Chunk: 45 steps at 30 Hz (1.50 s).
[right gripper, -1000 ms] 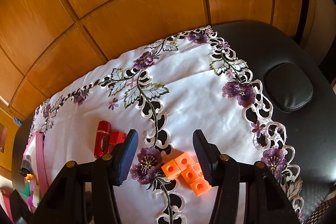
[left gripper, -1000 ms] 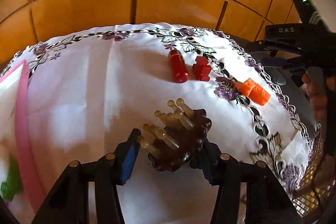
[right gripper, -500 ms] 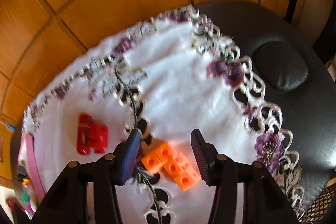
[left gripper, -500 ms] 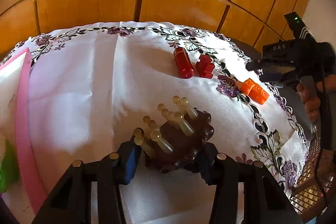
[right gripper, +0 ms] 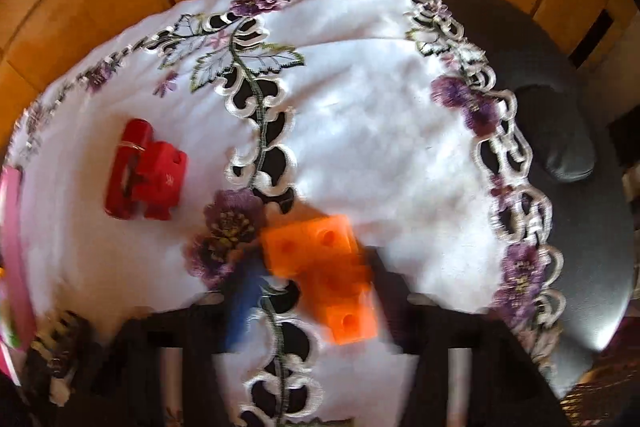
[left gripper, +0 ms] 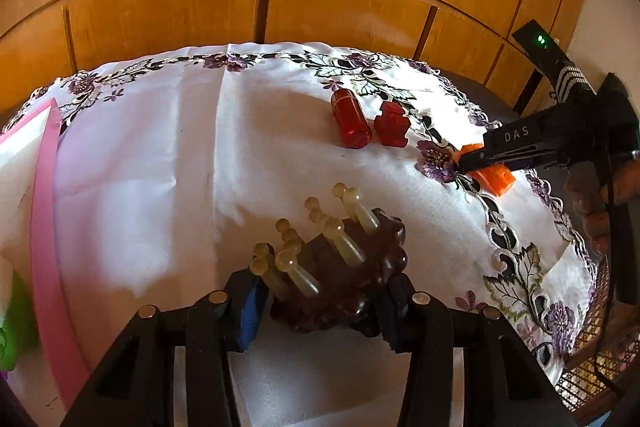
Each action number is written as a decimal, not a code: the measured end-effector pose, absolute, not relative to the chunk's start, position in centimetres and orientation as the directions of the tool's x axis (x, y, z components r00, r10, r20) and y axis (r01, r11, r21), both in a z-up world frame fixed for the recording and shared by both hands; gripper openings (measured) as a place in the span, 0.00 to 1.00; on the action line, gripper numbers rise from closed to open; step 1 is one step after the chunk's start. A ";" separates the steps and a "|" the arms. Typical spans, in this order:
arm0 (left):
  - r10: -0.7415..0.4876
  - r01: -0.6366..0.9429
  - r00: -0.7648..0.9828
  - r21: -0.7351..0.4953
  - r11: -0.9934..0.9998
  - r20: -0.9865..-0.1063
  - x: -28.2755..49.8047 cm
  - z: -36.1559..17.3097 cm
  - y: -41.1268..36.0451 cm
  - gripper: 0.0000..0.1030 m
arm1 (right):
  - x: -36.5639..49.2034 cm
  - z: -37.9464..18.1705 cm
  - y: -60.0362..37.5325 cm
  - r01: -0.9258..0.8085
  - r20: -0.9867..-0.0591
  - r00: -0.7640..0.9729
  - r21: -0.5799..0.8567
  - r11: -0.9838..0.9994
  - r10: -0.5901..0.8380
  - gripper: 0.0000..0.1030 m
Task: Organize rigid objects
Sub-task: 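Lift the brown holder with the left gripper while the right gripper grasps the orange cubes, then carry the brown holder into the tray and open the left gripper while the right holds the cubes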
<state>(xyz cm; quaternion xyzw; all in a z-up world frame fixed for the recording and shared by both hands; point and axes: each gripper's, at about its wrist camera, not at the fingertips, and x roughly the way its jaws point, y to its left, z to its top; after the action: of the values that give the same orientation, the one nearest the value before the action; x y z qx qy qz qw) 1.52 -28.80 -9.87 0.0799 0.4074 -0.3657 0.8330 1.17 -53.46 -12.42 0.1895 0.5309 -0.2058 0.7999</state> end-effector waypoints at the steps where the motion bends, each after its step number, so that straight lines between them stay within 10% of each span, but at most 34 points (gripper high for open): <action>1: -0.544 0.675 0.402 -0.163 0.720 -0.737 1.5 -9.9 -28.8 0.45 | 1.1 -12.2 -53.4 0.528 -0.922 0.360 0.077 0.846 -0.141 0.44; 45: -0.525 0.572 0.605 -0.132 0.810 -0.599 0.3 0.8 -21.2 0.44 | 2.3 -12.4 -47.9 0.286 -0.904 0.398 -0.041 0.957 -0.158 0.43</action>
<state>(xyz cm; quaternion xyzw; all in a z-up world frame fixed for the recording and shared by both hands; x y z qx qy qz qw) 0.25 -21.18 0.81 0.0365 0.3221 -0.3062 0.8951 2.33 -47.88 -12.37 0.0600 0.5321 -0.1329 0.8340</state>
